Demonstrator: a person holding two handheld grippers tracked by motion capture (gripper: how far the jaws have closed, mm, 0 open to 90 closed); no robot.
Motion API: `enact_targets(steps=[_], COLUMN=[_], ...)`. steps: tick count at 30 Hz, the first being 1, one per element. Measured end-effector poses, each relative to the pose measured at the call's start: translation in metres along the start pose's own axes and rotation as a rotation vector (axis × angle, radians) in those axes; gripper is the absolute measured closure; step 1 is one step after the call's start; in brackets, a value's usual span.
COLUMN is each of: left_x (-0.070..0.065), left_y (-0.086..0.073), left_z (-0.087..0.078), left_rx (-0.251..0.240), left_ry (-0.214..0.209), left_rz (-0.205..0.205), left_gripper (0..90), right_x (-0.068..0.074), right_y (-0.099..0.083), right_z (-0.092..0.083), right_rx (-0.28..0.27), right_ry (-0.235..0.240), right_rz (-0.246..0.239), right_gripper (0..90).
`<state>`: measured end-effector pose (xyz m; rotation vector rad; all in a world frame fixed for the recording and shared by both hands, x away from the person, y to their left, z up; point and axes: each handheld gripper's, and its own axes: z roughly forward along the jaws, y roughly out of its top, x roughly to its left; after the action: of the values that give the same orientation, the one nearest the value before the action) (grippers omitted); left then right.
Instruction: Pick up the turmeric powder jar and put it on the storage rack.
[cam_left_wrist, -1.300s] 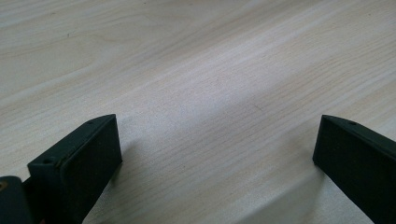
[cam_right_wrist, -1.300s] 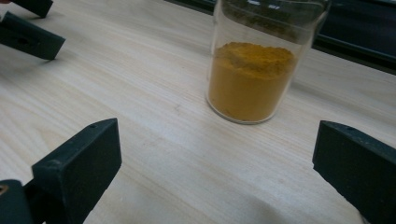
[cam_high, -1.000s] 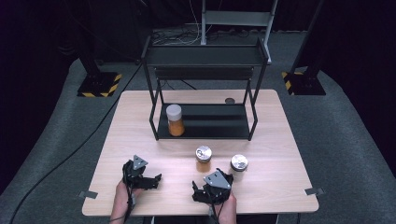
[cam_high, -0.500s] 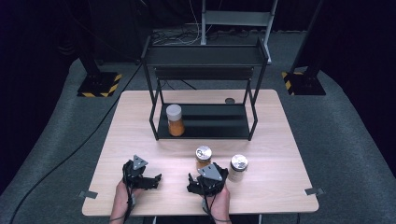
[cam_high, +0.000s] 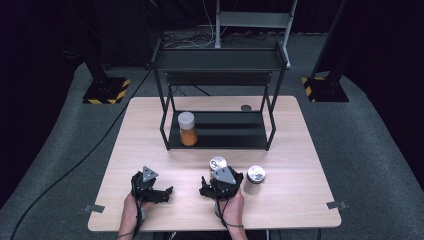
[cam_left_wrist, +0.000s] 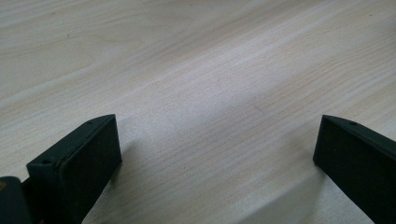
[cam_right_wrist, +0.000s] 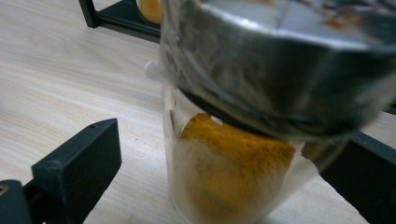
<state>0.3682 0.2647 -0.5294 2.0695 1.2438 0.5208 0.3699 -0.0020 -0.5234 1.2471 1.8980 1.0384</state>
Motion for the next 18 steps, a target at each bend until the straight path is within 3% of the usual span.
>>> enact_targets(steps=[11,12,16,18], left_x=[0.0,0.0,0.0,0.0], left_y=[0.0,0.0,0.0,0.0], left_z=[0.0,0.0,0.0,0.0], left_rx=[-0.002,-0.002,-0.003,-0.003], left_ry=[0.002,0.004,0.003,0.003], left_rz=[0.002,0.007,0.007,0.008], left_gripper=[0.5,0.7,0.9,0.8], right_x=[-0.004,-0.007,-0.009,-0.01], right_y=[0.004,0.004,0.004,0.004], right_z=[0.007,0.008,0.008,0.008], right_rx=[0.027,0.011,0.0,-0.002], right_ry=[0.02,0.043,0.056,0.046], right_rz=[0.037,0.055,0.074,0.09], right_gripper=[2.9,4.7,10.2,19.3])
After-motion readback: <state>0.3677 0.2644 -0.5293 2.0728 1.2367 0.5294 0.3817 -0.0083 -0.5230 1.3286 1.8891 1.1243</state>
